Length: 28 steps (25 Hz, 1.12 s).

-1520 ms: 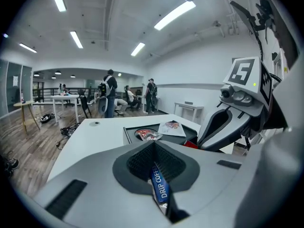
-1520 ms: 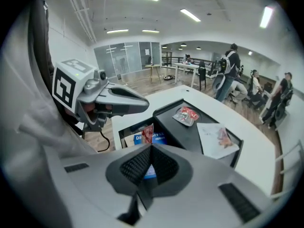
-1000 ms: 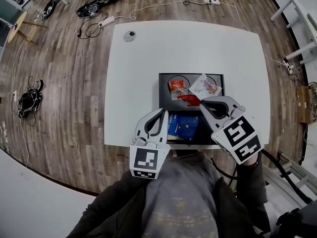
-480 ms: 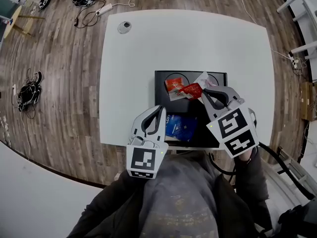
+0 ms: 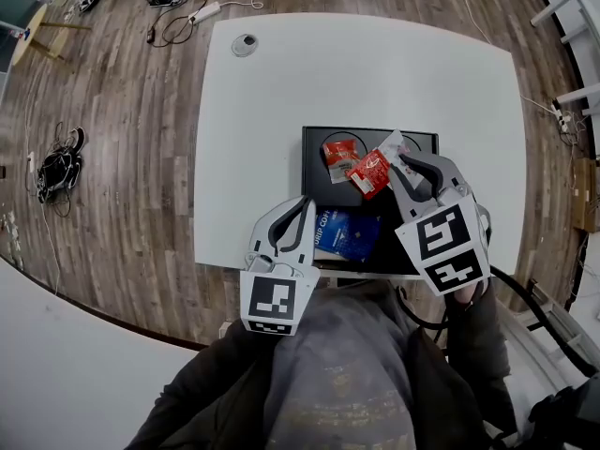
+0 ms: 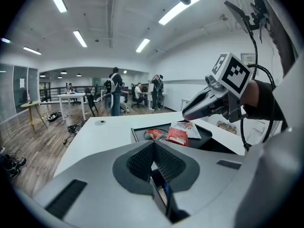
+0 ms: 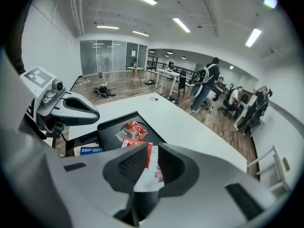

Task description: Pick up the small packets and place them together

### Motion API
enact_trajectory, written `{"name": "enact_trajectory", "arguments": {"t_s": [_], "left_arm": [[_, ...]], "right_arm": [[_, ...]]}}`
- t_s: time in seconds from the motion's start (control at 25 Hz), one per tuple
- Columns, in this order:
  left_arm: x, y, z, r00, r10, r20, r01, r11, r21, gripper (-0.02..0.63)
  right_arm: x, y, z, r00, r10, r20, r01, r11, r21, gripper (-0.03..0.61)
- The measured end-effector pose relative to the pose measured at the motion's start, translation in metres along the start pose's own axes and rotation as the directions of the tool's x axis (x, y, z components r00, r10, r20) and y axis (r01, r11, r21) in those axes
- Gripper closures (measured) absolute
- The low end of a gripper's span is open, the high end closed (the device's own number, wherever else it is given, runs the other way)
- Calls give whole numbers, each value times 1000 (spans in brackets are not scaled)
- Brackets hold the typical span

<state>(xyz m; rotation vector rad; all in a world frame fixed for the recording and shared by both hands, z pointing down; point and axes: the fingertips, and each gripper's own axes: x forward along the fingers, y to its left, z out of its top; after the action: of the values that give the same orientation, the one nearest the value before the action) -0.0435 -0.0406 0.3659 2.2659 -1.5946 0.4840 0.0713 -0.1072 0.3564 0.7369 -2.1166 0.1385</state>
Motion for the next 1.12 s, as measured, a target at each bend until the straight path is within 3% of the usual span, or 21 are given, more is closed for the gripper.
{"name": "enact_trajectory", "arguments": {"t_s": [0.2,0.52,0.72,0.92,1.12], "left_arm": [[-5,-5,-1,1000,-14,12,14,1000,4,611],[-17,-26,-4,997,-75,28,74,997,23,611],[-24,-34,-9,995,-102,23,101,994,35,611],[-30,-36,-12,994,-110,9,109,993,43,611],[-28,-30,-18,996,-90,-9,91,995,36,611]], "right_arm": [[-17,-3,1,998,-50,35,49,999,20,526],[-43,24,-20,997,-57,46,55,997,63,526],[-44,62,-42,999,48,4,-48,998,47,528],[-24,93,-68,981,192,-41,-186,975,119,527],[-2,106,-87,957,270,-107,-254,957,136,469]]}}
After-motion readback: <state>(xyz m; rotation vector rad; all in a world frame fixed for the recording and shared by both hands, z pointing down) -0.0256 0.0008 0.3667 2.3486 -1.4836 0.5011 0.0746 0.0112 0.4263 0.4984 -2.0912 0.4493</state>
